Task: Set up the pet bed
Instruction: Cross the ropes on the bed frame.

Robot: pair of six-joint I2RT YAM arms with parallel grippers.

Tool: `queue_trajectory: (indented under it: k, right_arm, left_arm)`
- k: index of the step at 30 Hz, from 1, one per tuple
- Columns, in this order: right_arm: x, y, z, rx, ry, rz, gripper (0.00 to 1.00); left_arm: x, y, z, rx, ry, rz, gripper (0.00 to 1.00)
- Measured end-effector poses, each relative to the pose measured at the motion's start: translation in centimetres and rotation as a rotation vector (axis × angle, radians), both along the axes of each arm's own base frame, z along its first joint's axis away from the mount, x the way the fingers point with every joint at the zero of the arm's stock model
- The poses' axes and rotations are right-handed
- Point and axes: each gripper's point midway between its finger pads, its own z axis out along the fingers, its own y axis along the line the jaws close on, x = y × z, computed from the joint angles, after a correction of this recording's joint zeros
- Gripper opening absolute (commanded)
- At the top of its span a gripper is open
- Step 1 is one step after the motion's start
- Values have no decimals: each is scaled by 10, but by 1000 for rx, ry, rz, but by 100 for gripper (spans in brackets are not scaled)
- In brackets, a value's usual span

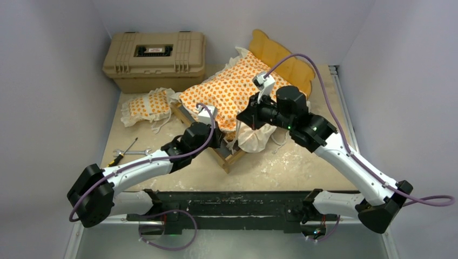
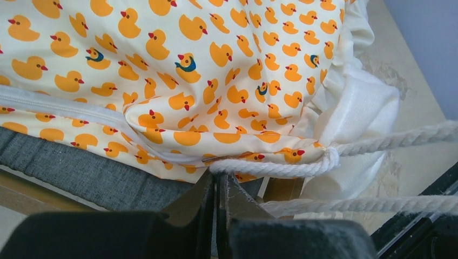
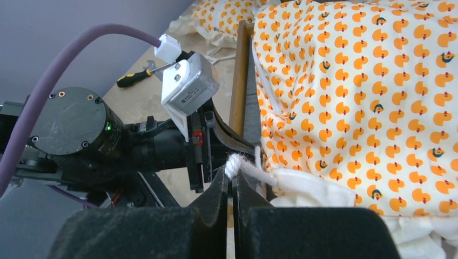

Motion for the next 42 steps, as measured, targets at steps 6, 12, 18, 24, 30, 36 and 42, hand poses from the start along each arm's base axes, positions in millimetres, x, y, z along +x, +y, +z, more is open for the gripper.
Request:
queue_trajectory:
  k: [6, 12, 18, 24, 30, 36, 42]
  right_arm:
    - [0, -9, 26, -32, -26, -18, 4]
    - [-1, -21, 58, -49, -78, -47, 6]
    - [10, -26, 32, -168, -30, -74, 7]
    - [24, -42, -13, -318, 53, -174, 18]
    - [29, -54, -45, -377, 88, -247, 41]
    - [42, -70, -81, -448, 154, -395, 76]
    - [21, -69, -61, -279, 160, -386, 67]
  left_arm:
    - [6, 0, 17, 51, -42, -14, 0]
    - [5, 0, 18, 84, -45, -42, 0]
    - [-2, -5, 6, 101, -8, -85, 0]
    - [-7, -7, 0, 114, 13, -115, 0]
    - [-9, -9, 0, 110, 17, -129, 3]
    - [-10, -10, -1, 106, 20, -137, 6]
    - [-11, -12, -4, 107, 31, -148, 6]
